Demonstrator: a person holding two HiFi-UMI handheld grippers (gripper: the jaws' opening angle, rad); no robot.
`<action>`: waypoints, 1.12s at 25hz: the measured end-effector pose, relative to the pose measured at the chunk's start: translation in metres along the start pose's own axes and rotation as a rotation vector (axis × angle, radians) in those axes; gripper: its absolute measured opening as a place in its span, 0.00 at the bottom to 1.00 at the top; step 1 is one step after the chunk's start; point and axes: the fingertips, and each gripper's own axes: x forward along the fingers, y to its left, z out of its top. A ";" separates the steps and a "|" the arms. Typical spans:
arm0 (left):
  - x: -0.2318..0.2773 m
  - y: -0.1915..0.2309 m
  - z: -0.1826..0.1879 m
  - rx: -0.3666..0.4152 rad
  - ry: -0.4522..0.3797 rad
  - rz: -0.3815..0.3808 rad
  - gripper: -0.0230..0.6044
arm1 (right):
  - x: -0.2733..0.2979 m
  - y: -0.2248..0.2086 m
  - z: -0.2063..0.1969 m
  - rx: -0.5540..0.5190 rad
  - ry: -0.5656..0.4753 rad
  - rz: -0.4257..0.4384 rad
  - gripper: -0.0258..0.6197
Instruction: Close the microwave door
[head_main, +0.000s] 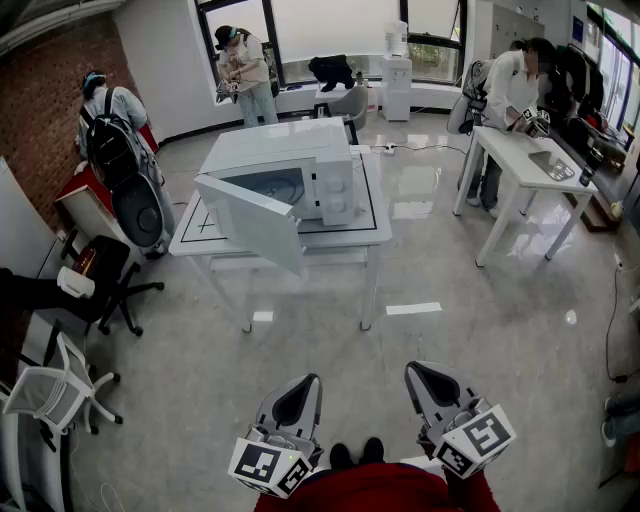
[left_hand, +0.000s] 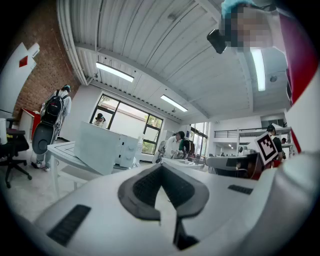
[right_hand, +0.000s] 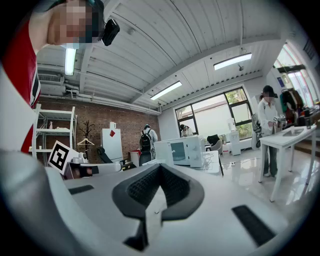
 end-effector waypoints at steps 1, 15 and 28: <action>0.000 0.000 0.001 0.000 0.000 0.000 0.05 | 0.000 0.000 0.000 0.000 0.001 -0.001 0.06; 0.007 0.001 -0.006 -0.011 0.026 0.002 0.05 | 0.002 -0.001 -0.005 0.016 0.012 0.035 0.06; 0.023 -0.004 -0.025 -0.041 0.076 0.005 0.05 | 0.000 -0.019 -0.010 0.050 0.011 0.065 0.06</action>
